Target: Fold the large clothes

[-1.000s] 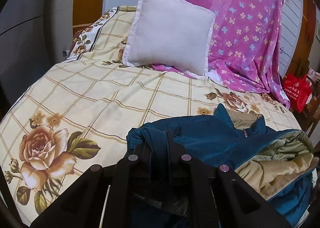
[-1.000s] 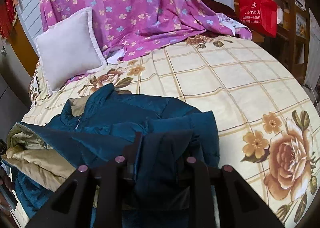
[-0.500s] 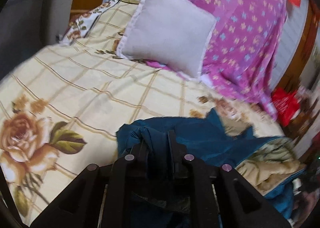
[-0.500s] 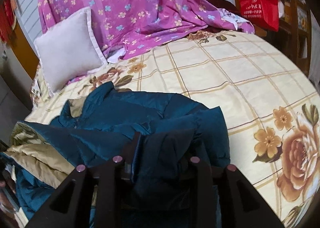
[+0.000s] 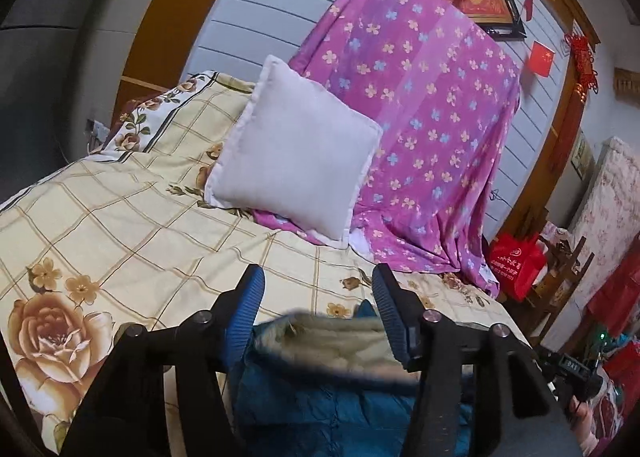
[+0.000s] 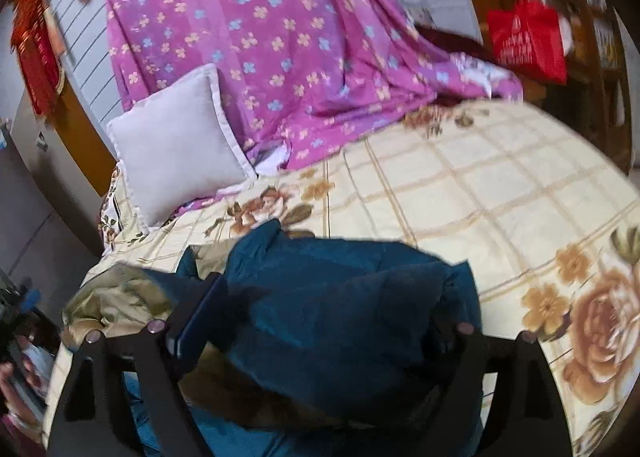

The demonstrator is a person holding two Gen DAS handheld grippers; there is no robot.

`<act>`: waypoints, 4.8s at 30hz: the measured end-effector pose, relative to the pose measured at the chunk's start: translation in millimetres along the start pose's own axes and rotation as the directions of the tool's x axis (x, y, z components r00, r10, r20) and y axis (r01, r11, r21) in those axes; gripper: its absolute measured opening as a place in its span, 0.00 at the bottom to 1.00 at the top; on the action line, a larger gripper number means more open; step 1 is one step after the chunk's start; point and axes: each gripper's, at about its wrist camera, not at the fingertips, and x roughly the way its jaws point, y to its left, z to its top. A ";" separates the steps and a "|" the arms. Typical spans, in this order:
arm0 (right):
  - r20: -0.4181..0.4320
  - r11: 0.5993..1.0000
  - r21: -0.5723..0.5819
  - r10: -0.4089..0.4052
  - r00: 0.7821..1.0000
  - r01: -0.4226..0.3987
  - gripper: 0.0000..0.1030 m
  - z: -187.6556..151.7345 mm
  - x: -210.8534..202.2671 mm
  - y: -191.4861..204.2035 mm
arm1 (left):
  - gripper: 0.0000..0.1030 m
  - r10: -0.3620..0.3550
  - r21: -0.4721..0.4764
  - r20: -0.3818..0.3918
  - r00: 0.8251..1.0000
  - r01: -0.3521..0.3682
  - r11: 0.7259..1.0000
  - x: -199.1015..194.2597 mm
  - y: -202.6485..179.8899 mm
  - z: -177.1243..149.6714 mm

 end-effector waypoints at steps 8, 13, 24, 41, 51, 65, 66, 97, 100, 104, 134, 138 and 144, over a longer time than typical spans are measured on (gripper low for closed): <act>0.123 1.000 -0.020 -0.004 0.992 0.007 0.86 5.2 -39.2 26.6 | 0.43 -0.022 0.064 -0.089 0.996 0.028 0.998 -5.7 -27.0 -42.5; 0.096 0.998 0.021 0.062 0.993 -0.064 0.87 19.6 -43.5 17.2 | 0.43 -0.003 0.074 -0.194 0.981 0.018 0.997 14.6 -33.0 -72.0; -0.100 0.961 -0.263 0.063 0.993 -0.087 0.87 -19.2 -12.9 81.4 | 0.43 0.092 0.115 -0.239 0.967 -0.066 0.991 39.3 -42.8 -95.8; -0.231 0.931 -0.351 -0.190 0.954 0.101 0.86 -61.6 148.7 127.1 | 0.44 0.244 0.161 -0.281 0.928 -0.204 0.965 109.8 -37.6 -108.8; -0.170 0.925 -0.362 -0.184 0.968 0.113 0.87 -38.4 84.0 97.8 | 0.44 0.296 0.243 -0.234 0.926 -0.239 0.940 100.3 -45.8 -88.0; -0.249 0.930 -0.277 -0.314 0.916 0.243 0.92 -22.8 148.3 21.9 | 0.44 0.365 0.203 -0.289 0.885 -0.316 0.927 138.3 -17.9 -98.9; -0.251 0.930 -0.275 -0.315 0.915 0.245 0.92 -24.2 148.0 22.0 | 0.44 0.365 0.202 -0.291 0.884 -0.316 0.927 138.9 -17.4 -99.0; -0.257 0.978 -0.203 -0.096 0.961 0.044 1.00 -58.7 4.3 16.2 | 0.45 0.388 0.303 -0.156 0.908 -0.330 0.894 46.8 -51.6 -101.3; -0.258 0.975 -0.216 -0.109 0.960 0.053 1.00 -62.7 -1.7 16.1 | 0.45 0.378 0.302 -0.158 0.912 -0.320 0.898 35.6 -53.1 -102.0; -0.257 0.978 -0.200 -0.107 0.960 0.055 1.00 -64.4 -10.3 14.3 | 0.45 0.372 0.307 -0.146 0.917 -0.316 0.898 23.8 -57.5 -102.0; -0.377 0.999 -0.015 -0.051 0.925 0.049 1.00 -42.8 61.8 -80.4 | 0.59 -0.105 -0.350 -0.416 0.903 -0.053 0.935 62.4 74.8 -133.4; -0.418 1.000 0.029 0.019 0.908 -0.007 1.00 -43.8 78.1 -91.7 | 0.61 -0.156 -0.388 -0.379 0.912 -0.004 0.921 67.5 78.7 -135.6; -0.425 0.998 0.048 0.064 0.903 -0.048 1.00 -49.9 87.0 -93.0 | 0.67 -0.119 -0.277 -0.393 0.912 0.006 0.961 76.9 60.8 -133.9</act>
